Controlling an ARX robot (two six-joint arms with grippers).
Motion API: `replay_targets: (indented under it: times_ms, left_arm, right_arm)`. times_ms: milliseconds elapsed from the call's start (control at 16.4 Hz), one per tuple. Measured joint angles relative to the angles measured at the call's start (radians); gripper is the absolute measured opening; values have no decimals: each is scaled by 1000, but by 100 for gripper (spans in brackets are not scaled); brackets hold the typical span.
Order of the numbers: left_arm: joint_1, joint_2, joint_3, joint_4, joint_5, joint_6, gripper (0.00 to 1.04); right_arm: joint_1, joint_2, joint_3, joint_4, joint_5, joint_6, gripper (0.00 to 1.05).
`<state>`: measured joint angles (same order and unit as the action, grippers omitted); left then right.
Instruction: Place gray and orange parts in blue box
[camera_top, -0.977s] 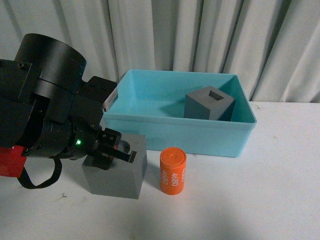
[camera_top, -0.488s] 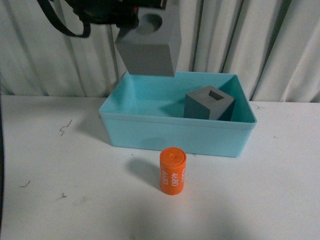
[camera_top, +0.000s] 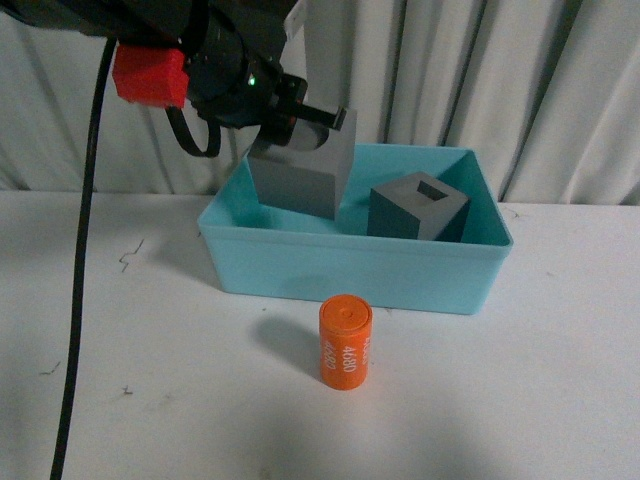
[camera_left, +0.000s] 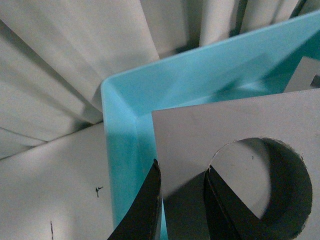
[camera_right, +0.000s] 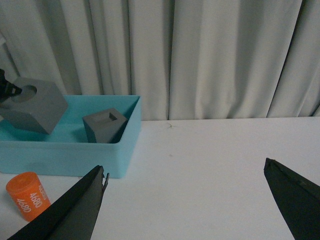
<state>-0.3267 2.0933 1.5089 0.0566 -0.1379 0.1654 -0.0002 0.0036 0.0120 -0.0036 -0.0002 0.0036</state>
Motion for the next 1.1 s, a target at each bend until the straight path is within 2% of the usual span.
replay_targets:
  times_ms: [610,671,732,854,977,1038,1099]
  left_arm:
    - [37,98,-4,29,-23,27,18]
    - [38,98,-6,35,-21,27,25]
    - [42,98,-8,51,-19,26,47]
    - [52,82,-35,42,-14,15,69]
    - [80,-21,-112,19,41,-51,92]
    - [101,-112,-168,18,89,-93,100]
    - [129,-229,-235,-14,156,-144,97]
  right_arm:
    - [0,0,0,0,0,0,98]
    - [0,0,0,0,0,0,98]
    - [0,0,0,0,0,0,98]
    - [0,0,0,0,0,0,98]
    - [0,0,0,0,0,0,98]
    - [0,0,0,0,0,0,98]
    - [0,0,0,0,0,0,98]
